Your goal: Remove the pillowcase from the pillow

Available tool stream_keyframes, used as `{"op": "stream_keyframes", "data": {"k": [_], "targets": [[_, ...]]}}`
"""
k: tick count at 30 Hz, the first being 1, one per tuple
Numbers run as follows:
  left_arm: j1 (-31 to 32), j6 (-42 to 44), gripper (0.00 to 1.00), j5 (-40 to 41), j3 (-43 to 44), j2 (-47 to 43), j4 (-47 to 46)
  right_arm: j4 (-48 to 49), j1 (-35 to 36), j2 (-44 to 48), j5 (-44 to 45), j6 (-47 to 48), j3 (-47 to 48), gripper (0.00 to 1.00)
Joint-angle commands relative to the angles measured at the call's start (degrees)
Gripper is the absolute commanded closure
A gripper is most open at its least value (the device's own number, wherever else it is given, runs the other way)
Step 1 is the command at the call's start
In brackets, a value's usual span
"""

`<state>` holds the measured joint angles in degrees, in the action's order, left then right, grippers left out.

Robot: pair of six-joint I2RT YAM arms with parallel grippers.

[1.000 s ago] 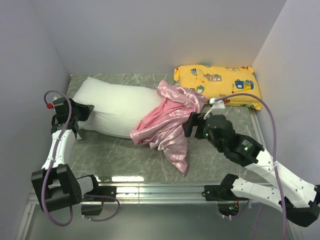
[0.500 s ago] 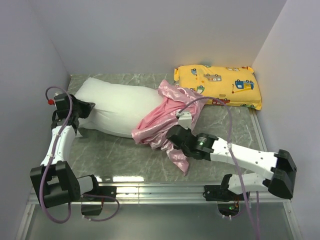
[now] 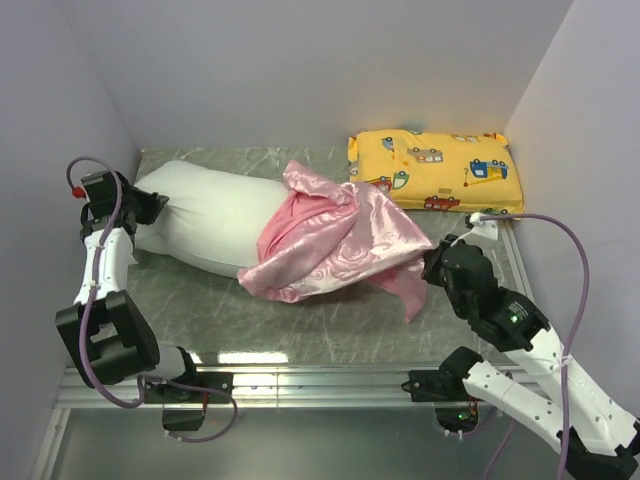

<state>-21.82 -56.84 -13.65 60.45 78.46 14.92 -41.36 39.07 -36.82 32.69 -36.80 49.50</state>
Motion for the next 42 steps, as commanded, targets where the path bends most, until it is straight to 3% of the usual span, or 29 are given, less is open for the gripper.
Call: {"op": "stream_keyframes", "data": {"k": [1,3,5,6,7,9,10,12,13,15,19,26,31,32,33,38,39,42], "targets": [[-0.85,1.73,1.0,1.26,1.79,0.38,-4.98,1.01,-3.2,-2.72,0.1,4.27,2.01,0.96],[-0.5,2.86,1.0,-0.41,0.91,0.12,-6.12,4.43,-3.38,-6.14,-2.96,5.15,1.83,0.96],[1.51,4.53,0.91,-1.72,-0.15,-1.02,-6.83,6.72,-3.39,-9.13,-5.87,5.77,1.48,0.96],[2.48,6.63,0.84,-0.51,0.28,-1.37,-5.79,8.74,-3.39,-12.28,-7.01,5.94,1.48,0.96],[3.79,7.87,0.68,0.63,0.9,-2.77,-4.91,9.45,-3.39,-13.88,-8.59,6.03,1.48,0.96],[8.19,11.13,0.51,5.46,1.51,-4.62,-2.19,12.0,-3.47,-17.92,-9.48,6.65,1.31,0.93],[9.77,12.09,0.42,7.39,2.3,-6.45,-0.96,12.62,-3.39,-19.16,-9.92,6.91,1.48,0.82],[14.51,13.85,0.36,13.0,2.49,-8.66,1.5,13.24,-3.39,-22.66,-10.19,7.44,2.18,0.69],[16.1,14.21,0.32,13.47,2.31,-10.93,2.13,13.5,-3.47,-23.55,-10.97,7.7,2.71,0.57],[21.19,14.56,0.29,19.51,1.87,-14.1,5.19,14.55,-3.3,-24.96,-12.2,8.06,2.89,0.42],[29.72,9.39,0.28,24.53,-3.37,-21.99,8.63,15.44,-3.3,-24.97,-13.44,8.32,3.06,0.27],[45.62,-6.85,0.27,31.04,-17.63,-33.8,9.95,15.7,-3.21,-26.11,-14.76,8.85,3.77,0.23],[48.37,-12.59,0.16,30.71,-25.98,-34.16,3.65,14.39,-3.3,-24.36,-12.31,9.02,3.59,0.18],[48.37,-13.12,0.04,29.05,-26.95,-33.72,-1.07,13.08,-3.21,-23.14,-11.86,9.11,3.68,0.18],[48.37,-13.47,0.01,28.33,-27.74,-32.94,-3.29,12.37,-3.21,-22.34,-11.51,9.2,3.77,0.16],[48.37,-14.26,0.01,25.69,-27.84,-23.19,-9.38,7.37,-2.86,-14.18,-12.03,9.2,5.78,0.13],[48.37,-14.35,0.03,25.17,-27.49,-21.95,-10.08,6.83,-1.55,-13.2,-12.21,9.02,6.14,0.12],[48.37,-15.41,0.33,23.67,-28.88,-19.66,-14.2,5.77,4.57,-12.66,-13.79,7.62,7.45,0.11]]}}
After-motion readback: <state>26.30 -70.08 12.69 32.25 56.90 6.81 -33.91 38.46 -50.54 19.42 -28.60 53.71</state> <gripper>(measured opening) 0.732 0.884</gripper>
